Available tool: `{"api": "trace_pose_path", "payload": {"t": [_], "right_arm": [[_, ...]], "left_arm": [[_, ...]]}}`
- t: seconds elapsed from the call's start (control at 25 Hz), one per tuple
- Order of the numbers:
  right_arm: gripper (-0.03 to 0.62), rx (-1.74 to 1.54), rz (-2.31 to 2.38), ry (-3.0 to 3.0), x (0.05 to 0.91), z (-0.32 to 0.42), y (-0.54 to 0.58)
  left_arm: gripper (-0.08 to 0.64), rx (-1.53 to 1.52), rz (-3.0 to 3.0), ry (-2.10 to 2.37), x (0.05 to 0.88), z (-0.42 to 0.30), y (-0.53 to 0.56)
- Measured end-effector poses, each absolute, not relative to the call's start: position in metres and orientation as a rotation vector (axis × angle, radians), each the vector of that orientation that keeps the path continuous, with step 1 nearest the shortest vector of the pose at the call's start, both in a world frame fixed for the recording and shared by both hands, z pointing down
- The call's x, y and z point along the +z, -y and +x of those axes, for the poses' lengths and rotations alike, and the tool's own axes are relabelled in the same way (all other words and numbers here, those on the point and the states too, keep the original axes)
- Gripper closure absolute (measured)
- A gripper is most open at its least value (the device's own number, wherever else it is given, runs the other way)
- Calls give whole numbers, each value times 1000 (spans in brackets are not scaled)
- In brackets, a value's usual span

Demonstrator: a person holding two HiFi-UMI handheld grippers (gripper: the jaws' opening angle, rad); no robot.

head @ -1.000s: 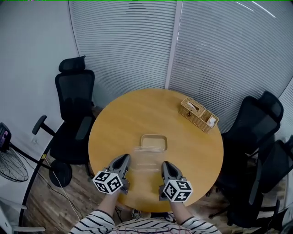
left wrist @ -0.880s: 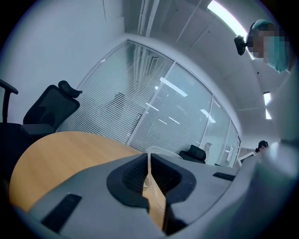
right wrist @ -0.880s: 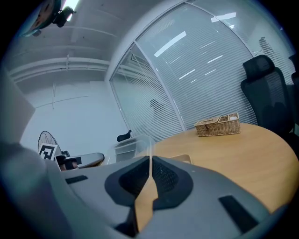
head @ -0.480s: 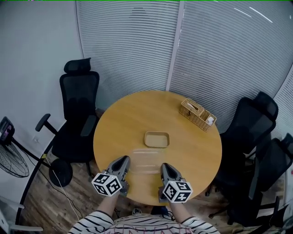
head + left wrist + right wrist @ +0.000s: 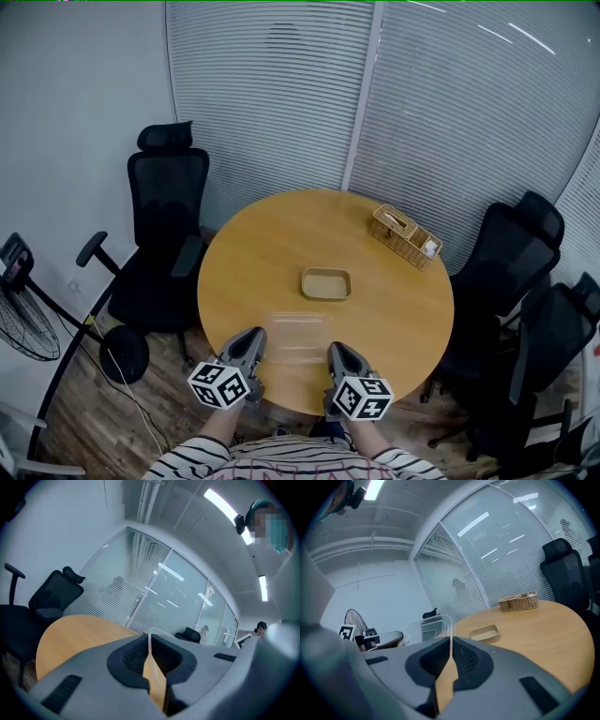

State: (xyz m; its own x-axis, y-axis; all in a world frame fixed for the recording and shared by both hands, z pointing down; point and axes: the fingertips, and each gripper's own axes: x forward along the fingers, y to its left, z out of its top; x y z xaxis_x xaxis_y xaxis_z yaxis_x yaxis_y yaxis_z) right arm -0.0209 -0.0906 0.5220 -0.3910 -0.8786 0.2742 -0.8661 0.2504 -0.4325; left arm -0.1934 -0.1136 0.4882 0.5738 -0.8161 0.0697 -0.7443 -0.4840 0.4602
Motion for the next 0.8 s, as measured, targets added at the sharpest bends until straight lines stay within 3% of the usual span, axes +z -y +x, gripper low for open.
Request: {"api": "trace_pose_path", "payload": {"t": [0.8], "right_arm": [[554, -833, -1741, -2465, 525, -26, 81]], "left_arm": [[518, -229, 2350, 1251, 492, -199, 105]]}}
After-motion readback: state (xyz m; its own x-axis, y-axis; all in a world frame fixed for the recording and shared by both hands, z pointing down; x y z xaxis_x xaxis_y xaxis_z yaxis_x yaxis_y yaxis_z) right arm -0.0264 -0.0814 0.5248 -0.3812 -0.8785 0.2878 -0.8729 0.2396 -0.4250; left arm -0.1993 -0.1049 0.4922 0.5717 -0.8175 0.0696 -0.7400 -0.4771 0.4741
